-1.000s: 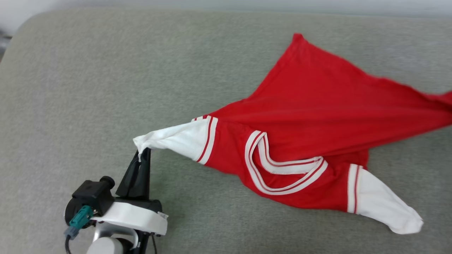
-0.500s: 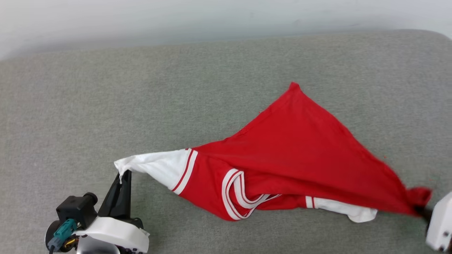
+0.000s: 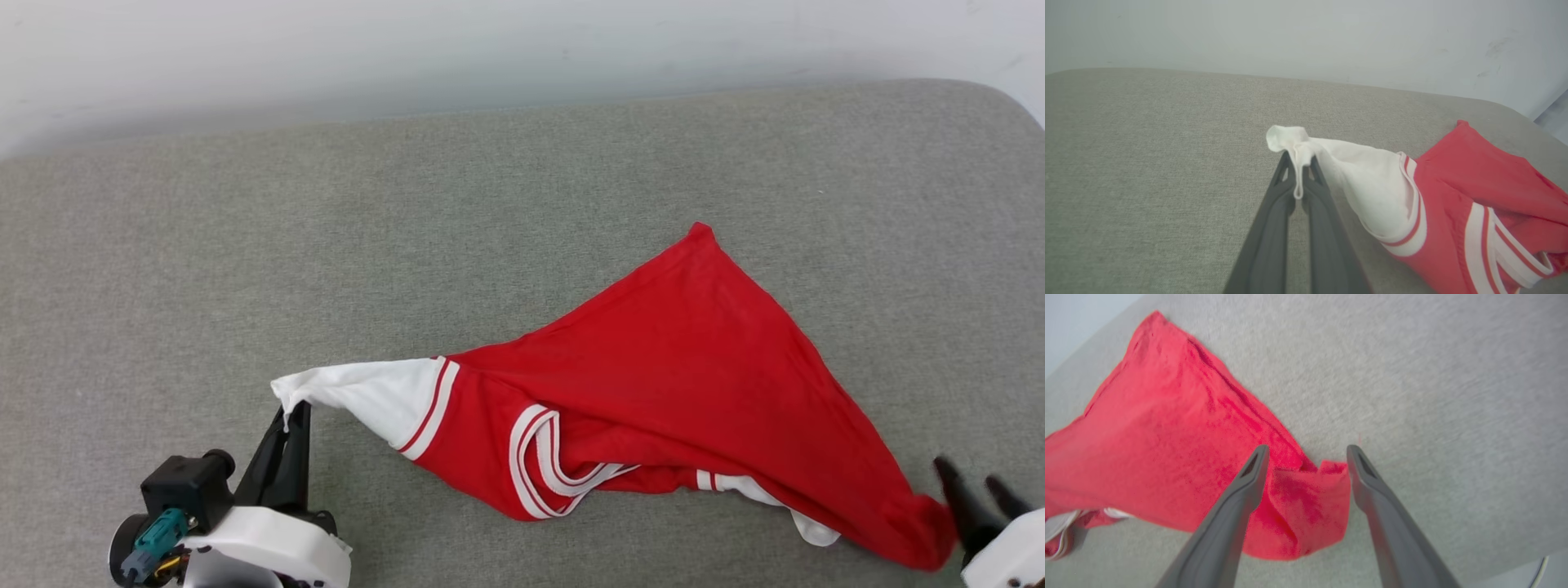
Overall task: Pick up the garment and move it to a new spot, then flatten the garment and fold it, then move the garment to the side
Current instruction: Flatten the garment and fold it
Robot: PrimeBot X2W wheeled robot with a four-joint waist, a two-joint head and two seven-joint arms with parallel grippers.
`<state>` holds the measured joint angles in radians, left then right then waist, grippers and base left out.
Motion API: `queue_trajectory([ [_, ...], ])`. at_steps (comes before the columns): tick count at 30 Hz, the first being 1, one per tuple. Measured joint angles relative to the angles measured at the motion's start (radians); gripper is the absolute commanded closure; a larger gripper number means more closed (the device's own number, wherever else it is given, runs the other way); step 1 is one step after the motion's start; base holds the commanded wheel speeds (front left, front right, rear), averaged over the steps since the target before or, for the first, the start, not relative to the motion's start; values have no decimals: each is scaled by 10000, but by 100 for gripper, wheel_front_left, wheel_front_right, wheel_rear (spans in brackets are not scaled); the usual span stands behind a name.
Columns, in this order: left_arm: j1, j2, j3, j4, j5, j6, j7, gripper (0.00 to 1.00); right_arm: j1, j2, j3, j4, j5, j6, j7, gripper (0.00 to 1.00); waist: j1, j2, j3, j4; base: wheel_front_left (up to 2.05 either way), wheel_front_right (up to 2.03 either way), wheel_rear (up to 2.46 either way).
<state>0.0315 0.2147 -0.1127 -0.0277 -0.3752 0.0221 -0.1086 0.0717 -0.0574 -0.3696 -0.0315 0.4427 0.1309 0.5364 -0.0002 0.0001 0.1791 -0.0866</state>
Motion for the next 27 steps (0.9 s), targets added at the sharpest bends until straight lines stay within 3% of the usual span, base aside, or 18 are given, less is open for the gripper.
queue_trajectory([
  [7, -342, -6, -201, -146, 132, 40, 44, 100, -1306, 42, 150, 819, 105, 0, -3129, 0, 1, 0, 192, 257, 0, 0, 0],
  [13, -919, -150, -497, -134, 176, -50, -19, 100, -2973, -474, 886, 2125, -44, 0, -3854, 0, 2, 0, 501, 621, 0, 0, 0],
  [16, -1275, -267, -658, -59, 205, -136, -121, 100, -3879, -1137, 1595, 2811, 4, 0, -3300, 0, 2, 0, 738, 827, 0, 0, 0],
  [17, -1639, -370, -855, 50, 245, -234, -265, 100, -4882, -1827, 2255, 3486, 134, 0, -2339, 0, 3, 0, 1020, 1056, 0, 0, 0],
  [19, -1899, -431, -976, 159, 276, -314, -359, 100, -5535, -2330, 2732, 3850, 194, 0, -1457, 0, 2, 0, 1219, 1231, 0, 0, 0],
  [27, -2764, -736, -1402, 629, 334, -587, -773, 100, -7737, -3730, 4903, 4621, 259, 0, 1452, 0, 3, 0, 2011, 1903, 0, 0, 0],
])
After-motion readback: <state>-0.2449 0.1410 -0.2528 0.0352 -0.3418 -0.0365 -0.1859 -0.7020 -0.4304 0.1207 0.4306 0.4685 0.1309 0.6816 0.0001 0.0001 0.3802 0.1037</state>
